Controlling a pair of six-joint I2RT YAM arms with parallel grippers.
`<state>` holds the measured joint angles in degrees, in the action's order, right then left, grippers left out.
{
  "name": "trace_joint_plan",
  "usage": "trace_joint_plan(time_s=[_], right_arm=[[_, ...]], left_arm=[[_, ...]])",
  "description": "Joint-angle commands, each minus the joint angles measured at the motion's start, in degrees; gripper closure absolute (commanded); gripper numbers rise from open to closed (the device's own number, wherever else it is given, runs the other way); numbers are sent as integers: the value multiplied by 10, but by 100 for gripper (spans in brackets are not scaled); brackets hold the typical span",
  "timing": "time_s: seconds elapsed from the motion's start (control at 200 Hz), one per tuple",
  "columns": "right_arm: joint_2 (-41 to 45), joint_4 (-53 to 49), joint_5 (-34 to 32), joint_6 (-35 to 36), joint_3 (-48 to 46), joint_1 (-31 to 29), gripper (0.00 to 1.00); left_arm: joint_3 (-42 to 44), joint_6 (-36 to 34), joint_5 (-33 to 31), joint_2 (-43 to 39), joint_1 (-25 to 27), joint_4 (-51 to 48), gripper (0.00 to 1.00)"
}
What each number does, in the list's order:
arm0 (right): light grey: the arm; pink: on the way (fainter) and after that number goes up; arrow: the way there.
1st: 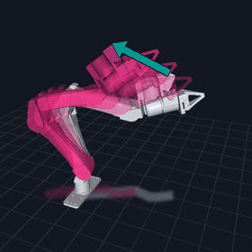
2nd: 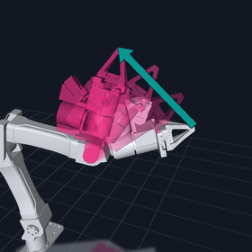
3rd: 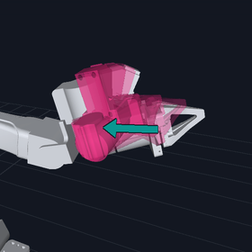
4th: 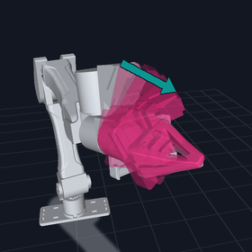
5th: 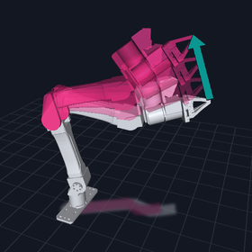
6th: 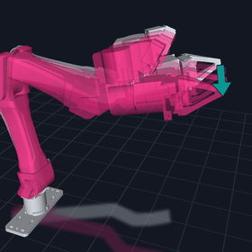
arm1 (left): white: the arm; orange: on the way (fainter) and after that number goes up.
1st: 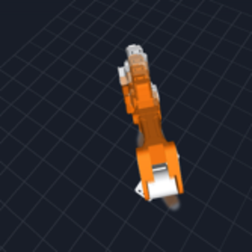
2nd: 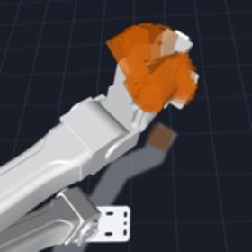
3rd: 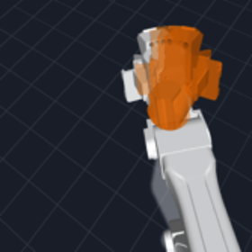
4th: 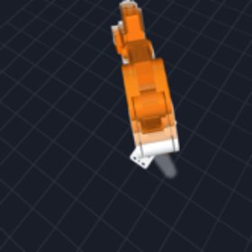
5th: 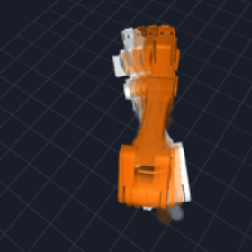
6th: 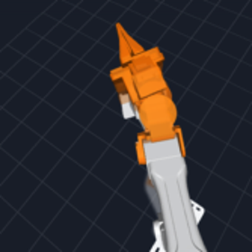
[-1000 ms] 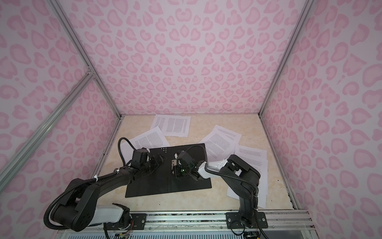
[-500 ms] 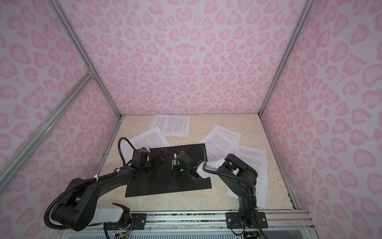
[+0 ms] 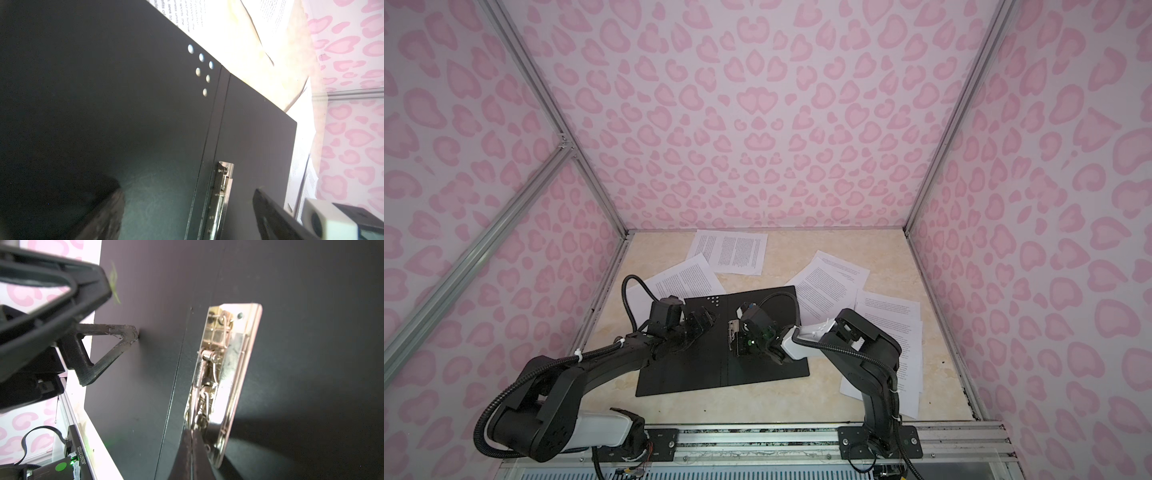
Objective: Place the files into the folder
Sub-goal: 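Lift the folder's metal clip lever open with the right gripper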
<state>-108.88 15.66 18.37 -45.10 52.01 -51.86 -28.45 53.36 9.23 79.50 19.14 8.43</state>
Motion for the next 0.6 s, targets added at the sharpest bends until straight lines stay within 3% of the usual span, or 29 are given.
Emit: trace_joint_plan(time_s=[0.0,0.225,0.595], right_arm=[[-9,-78,-54,23,-18,1,100],[-28,-92,-80,26,-38,6,100],[21,-86,1,45,28,23,99]], left_arm=[[3,7,-33,12,-2,-81,2],[1,6,-40,12,-2,-86,2],[1,5,-60,10,-1,-95,2]])
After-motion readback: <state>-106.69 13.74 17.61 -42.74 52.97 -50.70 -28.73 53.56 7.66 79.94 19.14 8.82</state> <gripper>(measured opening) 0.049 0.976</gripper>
